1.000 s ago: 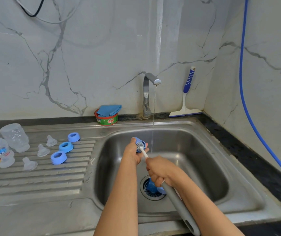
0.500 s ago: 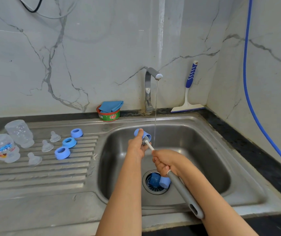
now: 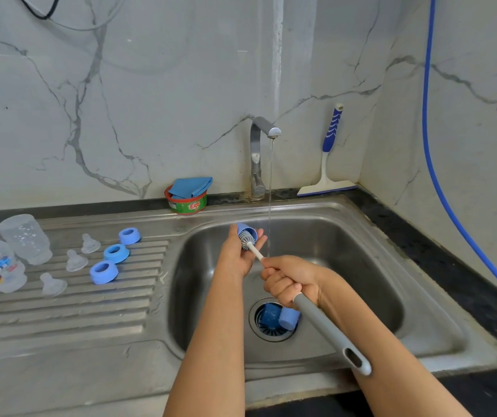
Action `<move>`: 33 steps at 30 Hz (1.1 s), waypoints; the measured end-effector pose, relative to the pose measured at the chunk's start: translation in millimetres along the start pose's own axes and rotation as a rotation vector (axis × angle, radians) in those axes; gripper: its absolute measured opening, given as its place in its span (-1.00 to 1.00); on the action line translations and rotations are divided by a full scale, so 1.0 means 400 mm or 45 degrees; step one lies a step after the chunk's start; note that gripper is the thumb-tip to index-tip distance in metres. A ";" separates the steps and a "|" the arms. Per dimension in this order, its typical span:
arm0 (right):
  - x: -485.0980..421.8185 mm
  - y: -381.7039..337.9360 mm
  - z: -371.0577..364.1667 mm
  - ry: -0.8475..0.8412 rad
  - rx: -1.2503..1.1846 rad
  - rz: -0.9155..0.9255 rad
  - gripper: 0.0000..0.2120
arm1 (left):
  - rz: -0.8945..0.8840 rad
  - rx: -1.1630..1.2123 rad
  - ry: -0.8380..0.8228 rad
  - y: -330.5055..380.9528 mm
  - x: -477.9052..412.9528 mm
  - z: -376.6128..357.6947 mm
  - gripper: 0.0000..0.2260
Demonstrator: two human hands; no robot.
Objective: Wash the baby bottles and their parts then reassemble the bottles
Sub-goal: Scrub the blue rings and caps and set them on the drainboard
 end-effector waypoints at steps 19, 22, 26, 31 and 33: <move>0.003 -0.037 0.050 0.182 0.471 0.153 -0.62 | -0.140 0.163 0.145 0.077 -0.011 0.046 -0.76; -0.001 -0.026 0.033 0.009 0.130 0.048 -0.62 | -0.126 0.081 0.075 0.073 -0.016 0.033 -0.73; 0.021 0.002 -0.034 -0.347 -0.280 -0.204 -0.65 | -0.141 0.129 0.005 0.080 -0.010 0.015 -0.65; 0.027 0.002 -0.001 -0.074 0.020 -0.107 -0.60 | -0.171 0.068 0.075 0.081 -0.010 0.034 -0.59; 0.027 -0.006 0.019 0.117 0.320 -0.003 -0.63 | -0.194 -0.052 0.167 0.083 -0.013 0.062 -0.53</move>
Point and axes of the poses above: each hand's wrist, its own x-axis away from the middle knuckle, its own z-axis out of the back of the hand, y = z × x, the point moved 10 cm from there along -x, towards the middle knuckle, and after that the axes turned 12 degrees about -x, right-handed, at the moved point
